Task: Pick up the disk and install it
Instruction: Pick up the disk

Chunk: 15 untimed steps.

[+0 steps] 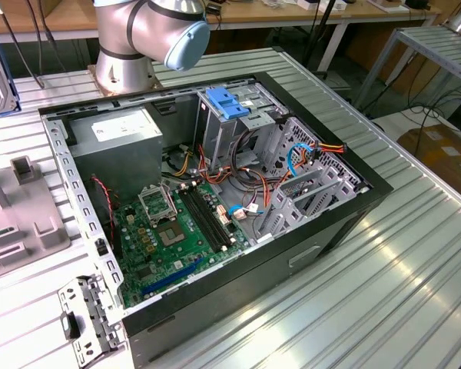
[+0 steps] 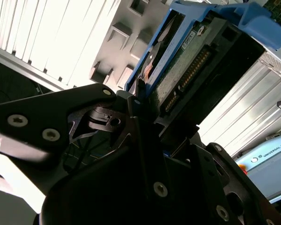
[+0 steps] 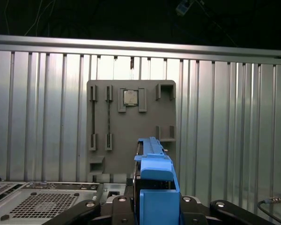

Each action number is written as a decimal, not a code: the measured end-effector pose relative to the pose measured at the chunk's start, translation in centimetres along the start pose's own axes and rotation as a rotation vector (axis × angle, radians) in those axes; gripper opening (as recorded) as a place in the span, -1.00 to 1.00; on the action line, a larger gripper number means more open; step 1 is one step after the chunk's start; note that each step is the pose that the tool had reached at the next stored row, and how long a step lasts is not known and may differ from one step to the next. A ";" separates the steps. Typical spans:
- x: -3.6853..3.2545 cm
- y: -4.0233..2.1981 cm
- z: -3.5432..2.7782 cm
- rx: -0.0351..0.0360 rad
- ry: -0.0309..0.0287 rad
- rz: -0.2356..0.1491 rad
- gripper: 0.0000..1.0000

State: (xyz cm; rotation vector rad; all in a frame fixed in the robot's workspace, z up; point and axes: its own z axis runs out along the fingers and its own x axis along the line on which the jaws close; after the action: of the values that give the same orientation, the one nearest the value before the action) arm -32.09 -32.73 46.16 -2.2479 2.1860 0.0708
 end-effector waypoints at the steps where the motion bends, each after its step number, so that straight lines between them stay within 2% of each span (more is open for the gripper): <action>1: 0.04 0.00 0.00 0.0001 0.0000 0.000 -0.28; 15: 1.56 0.04 -0.04 0.0001 0.0000 0.000 -0.28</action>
State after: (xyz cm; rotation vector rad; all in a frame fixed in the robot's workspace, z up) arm -32.09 -34.29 46.14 -2.2478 2.1860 0.0707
